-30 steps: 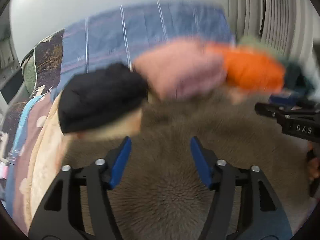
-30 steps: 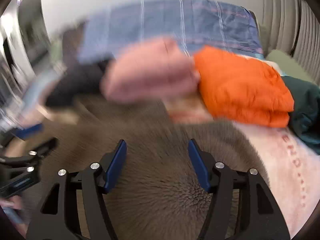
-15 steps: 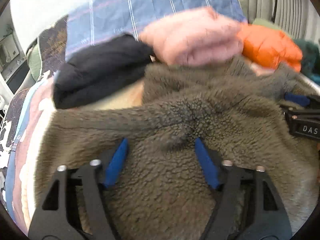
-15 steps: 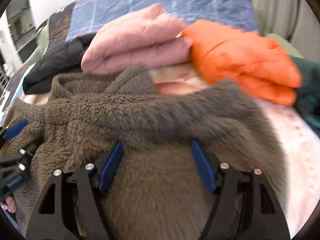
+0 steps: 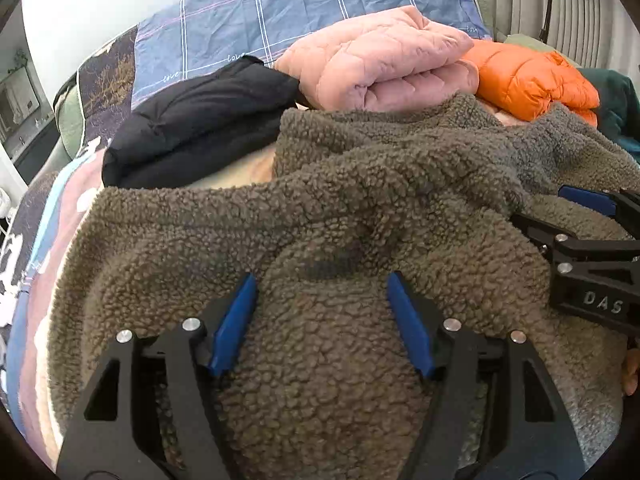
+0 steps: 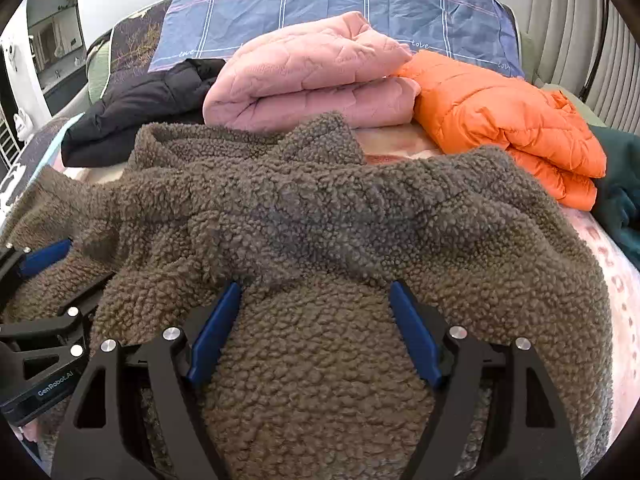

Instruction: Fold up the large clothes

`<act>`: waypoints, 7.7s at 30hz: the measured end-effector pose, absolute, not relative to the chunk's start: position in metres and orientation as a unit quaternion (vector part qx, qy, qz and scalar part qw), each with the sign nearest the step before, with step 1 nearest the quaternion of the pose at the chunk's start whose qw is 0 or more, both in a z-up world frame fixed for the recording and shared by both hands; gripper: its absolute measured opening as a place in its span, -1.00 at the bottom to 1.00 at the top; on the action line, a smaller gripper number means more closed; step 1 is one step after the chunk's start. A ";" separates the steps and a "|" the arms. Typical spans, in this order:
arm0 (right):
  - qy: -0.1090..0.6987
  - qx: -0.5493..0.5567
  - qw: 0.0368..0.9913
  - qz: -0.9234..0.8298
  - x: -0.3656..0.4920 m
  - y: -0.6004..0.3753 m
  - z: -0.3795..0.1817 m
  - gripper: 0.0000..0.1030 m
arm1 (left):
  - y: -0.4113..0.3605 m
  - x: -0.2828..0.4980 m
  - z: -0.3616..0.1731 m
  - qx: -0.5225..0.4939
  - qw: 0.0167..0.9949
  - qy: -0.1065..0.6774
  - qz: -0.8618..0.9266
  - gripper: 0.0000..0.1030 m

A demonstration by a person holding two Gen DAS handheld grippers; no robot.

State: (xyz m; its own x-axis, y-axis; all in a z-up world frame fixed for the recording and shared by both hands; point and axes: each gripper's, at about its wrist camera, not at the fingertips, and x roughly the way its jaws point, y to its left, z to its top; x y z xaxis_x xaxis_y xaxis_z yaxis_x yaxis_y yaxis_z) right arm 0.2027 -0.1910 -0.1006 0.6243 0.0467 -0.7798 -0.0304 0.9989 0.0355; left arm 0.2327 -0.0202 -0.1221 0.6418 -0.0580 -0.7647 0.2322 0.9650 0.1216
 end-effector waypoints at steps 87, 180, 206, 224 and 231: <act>0.348 0.047 0.936 0.042 0.055 -0.259 -0.105 -0.19 | 0.170 0.044 -0.118 -0.013 0.930 0.367 -0.018 0.74; 0.263 -0.334 0.851 0.308 -0.020 0.074 -0.106 0.52 | 0.243 0.218 -0.139 -0.214 0.858 0.418 -0.206 0.46; 0.235 -0.324 0.873 0.278 0.025 0.107 -0.119 -0.18 | 0.259 0.222 -0.173 -0.296 0.819 0.377 -0.314 -0.26; 0.148 -0.033 0.953 0.262 0.012 -0.046 0.000 -0.34 | 0.120 0.202 0.008 -0.156 0.873 0.300 -0.352 -0.44; 0.122 0.085 0.959 0.241 0.005 -0.153 0.006 -0.34 | 0.012 0.204 0.043 -0.107 0.874 0.309 -0.359 -0.44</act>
State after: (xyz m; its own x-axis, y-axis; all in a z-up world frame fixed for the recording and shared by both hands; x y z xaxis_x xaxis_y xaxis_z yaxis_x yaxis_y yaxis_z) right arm 0.0049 -0.1532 0.0063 0.8539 0.4828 -0.1941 -0.4413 0.8696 0.2216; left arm 0.2036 0.0121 0.0427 0.5508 -0.6939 -0.4638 0.5616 0.7192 -0.4090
